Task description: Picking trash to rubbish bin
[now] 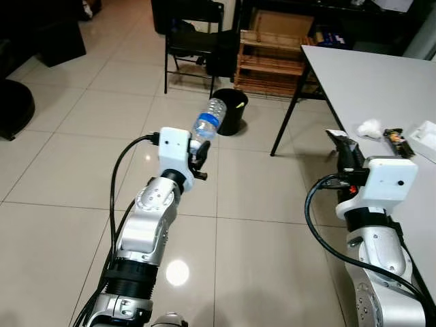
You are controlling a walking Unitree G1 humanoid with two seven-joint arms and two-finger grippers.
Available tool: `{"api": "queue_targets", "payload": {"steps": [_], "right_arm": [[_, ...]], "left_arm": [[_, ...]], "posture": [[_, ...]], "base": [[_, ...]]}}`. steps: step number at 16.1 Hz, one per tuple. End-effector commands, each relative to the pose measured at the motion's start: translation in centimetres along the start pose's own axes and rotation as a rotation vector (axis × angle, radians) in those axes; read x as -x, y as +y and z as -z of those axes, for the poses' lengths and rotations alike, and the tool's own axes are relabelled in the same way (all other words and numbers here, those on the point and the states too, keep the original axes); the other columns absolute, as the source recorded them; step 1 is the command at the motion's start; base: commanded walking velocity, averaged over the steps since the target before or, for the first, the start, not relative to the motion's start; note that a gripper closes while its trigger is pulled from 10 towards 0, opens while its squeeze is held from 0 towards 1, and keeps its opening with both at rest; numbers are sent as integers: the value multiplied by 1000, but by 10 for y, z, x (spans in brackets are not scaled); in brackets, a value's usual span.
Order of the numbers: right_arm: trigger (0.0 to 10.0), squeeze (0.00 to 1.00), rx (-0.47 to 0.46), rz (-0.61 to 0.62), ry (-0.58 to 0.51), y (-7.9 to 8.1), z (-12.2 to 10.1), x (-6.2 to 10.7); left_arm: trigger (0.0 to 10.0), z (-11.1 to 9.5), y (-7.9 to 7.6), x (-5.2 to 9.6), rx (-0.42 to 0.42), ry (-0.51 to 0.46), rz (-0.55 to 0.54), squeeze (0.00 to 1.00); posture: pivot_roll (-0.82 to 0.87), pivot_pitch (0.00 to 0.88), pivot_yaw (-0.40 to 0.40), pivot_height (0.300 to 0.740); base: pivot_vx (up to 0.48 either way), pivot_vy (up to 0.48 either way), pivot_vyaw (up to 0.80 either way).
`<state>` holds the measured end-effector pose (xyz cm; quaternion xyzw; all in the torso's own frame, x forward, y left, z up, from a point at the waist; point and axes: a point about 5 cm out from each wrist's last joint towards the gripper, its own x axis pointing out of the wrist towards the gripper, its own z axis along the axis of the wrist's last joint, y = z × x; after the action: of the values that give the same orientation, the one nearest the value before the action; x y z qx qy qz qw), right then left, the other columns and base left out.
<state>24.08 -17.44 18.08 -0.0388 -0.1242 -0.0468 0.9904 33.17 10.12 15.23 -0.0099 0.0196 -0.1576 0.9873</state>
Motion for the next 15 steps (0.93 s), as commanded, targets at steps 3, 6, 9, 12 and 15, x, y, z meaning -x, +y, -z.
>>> {"api": "queue_targets", "payload": {"steps": [3, 6, 9, 12, 15], "right_arm": [[10000, 0, 2, 12, -3, -4, -2, 0], [10000, 0, 2, 9, -4, -3, -2, 0], [10000, 0, 2, 9, -6, -3, -2, -1], [10000, 0, 3, 12, -8, -3, -2, -1], [10000, 0, -3, 16, -7, -3, -1, -1]], "left_arm": [[10000, -3, -4, -4, -5, -8, 21, 0], [10000, -2, -4, -4, -6, -4, 23, 0], [10000, -1, -5, -6, -7, -4, 29, 0], [10000, -2, -6, -7, -9, -6, 34, 0], [10000, -2, -6, -8, -8, -8, 34, 0]], "posture": [[194, 83, -88, 740], [193, 81, -87, 740], [190, 77, -86, 740], [189, 73, -82, 740], [191, 72, -81, 740]], "base": [[320, 0, 0], [325, 0, 0], [456, 0, 0], [460, 0, 0], [461, 0, 0]]}}
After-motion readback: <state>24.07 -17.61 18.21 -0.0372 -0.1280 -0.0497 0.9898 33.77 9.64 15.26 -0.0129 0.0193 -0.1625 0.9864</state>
